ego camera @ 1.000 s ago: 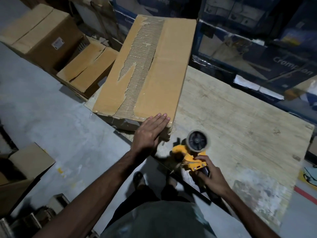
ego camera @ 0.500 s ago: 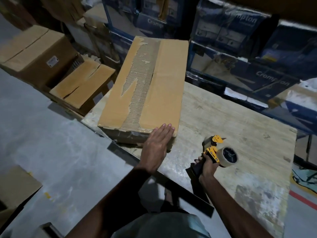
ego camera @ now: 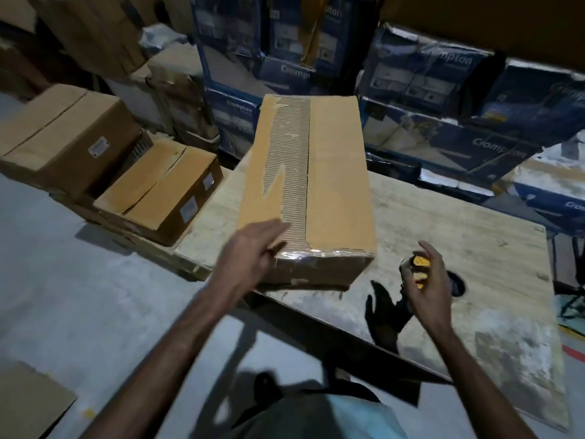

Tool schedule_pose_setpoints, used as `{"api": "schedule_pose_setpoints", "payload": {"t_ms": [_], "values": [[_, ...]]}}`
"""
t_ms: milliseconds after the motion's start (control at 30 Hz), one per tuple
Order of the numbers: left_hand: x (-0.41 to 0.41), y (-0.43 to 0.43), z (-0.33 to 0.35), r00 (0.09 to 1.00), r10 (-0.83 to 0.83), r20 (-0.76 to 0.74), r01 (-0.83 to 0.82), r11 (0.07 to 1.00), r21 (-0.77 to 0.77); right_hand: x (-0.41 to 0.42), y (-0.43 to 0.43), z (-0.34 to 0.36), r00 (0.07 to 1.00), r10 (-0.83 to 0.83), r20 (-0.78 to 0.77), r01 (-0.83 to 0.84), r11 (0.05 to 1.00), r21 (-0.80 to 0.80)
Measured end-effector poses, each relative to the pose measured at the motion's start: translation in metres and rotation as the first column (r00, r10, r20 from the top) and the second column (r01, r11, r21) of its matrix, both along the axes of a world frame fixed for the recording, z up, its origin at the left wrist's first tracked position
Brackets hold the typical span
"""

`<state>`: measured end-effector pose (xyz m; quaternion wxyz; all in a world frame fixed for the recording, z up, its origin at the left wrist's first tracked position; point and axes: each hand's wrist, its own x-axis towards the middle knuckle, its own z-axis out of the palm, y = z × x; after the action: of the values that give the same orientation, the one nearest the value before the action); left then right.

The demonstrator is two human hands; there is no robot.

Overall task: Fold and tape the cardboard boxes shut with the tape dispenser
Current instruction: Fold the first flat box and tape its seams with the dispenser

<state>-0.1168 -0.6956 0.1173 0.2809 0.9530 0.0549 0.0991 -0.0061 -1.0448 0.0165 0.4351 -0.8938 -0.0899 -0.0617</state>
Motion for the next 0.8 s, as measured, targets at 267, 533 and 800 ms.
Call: {"api": "schedule_pose_setpoints", "payload": {"t_ms": [267, 533, 800], "values": [[-0.013, 0.119, -0.035, 0.913, -0.228, -0.339, 0.364, 0.831, 0.421, 0.042, 0.018, 0.058, 0.823, 0.565, -0.053, -0.367, 0.459, -0.81], [-0.01, 0.126, -0.061, 0.948, -0.299, -0.109, 0.315, 0.929, 0.192, 0.051, 0.036, 0.049, 0.785, 0.619, -0.022, -0.397, 0.477, -0.784], [-0.013, 0.113, -0.082, 0.979, -0.196, 0.06, 0.199, 0.979, -0.045, 0.064, 0.038, 0.03, 0.759, 0.649, 0.05, -0.392, 0.516, -0.762]]}}
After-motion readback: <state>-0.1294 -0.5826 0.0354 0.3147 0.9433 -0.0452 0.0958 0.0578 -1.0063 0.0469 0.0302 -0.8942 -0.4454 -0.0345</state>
